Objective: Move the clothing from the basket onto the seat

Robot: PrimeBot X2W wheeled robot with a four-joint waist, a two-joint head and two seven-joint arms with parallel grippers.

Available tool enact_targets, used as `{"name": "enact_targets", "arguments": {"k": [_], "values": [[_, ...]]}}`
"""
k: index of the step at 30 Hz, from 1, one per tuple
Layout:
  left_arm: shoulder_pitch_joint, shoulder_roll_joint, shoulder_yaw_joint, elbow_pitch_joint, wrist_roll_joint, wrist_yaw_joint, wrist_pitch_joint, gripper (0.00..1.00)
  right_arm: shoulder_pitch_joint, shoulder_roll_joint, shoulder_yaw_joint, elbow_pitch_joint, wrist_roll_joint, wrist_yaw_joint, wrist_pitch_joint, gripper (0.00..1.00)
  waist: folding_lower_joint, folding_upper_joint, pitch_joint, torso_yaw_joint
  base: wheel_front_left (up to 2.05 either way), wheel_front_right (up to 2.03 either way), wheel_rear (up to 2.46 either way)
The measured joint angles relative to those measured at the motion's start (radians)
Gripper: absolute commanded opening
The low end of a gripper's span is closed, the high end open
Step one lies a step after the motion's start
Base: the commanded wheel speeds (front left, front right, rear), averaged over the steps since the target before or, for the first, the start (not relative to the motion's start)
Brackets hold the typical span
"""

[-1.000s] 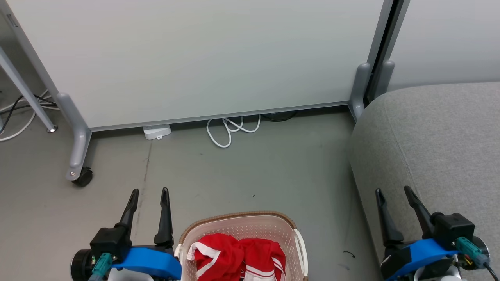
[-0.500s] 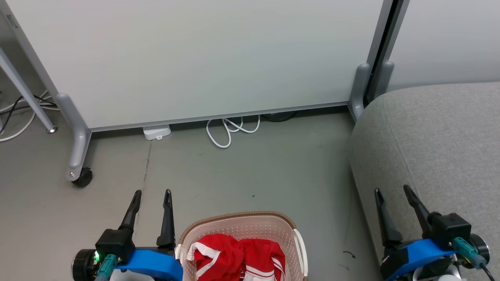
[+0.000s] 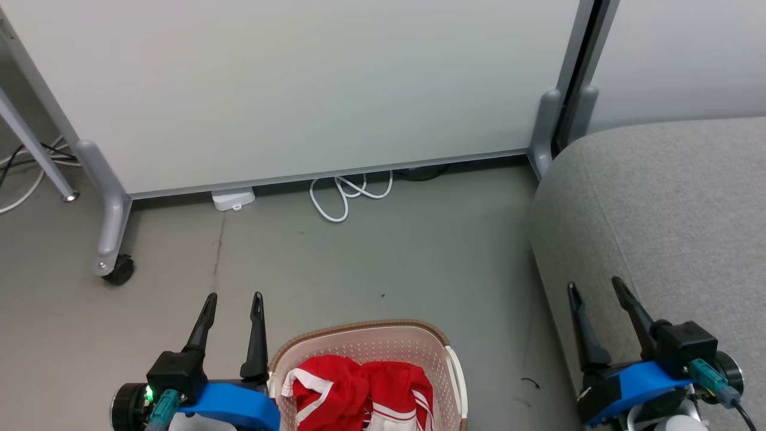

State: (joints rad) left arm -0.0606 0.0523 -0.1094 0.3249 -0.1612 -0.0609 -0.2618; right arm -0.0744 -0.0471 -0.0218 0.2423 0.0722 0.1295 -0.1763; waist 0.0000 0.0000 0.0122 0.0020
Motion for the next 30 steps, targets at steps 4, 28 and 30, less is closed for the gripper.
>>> {"name": "enact_targets", "arguments": {"k": [4, 28, 30], "values": [[-0.013, 0.001, 0.004, 0.024, 0.000, -0.001, 0.000, 1.00, -0.011, 0.000, 0.018, -0.007, 0.008, 0.000, -0.001, 1.00, 0.0000, 0.0000, 0.020, -0.021, 0.00, 0.00, 0.00], [-0.314, 0.067, -0.004, 0.460, 0.002, -0.025, 0.014, 1.00, -0.184, -0.002, 0.128, -0.077, 0.050, 0.001, -0.038, 1.00, 0.0002, 0.0000, 0.414, -0.202, 0.00, 0.00, 0.00], [-0.349, 0.073, -0.012, 0.500, 0.005, -0.028, 0.020, 1.00, -0.195, -0.002, 0.140, -0.080, 0.065, 0.001, -0.046, 1.00, 0.0002, 0.0000, 0.456, -0.218, 0.00, 0.00, 0.00]]}}
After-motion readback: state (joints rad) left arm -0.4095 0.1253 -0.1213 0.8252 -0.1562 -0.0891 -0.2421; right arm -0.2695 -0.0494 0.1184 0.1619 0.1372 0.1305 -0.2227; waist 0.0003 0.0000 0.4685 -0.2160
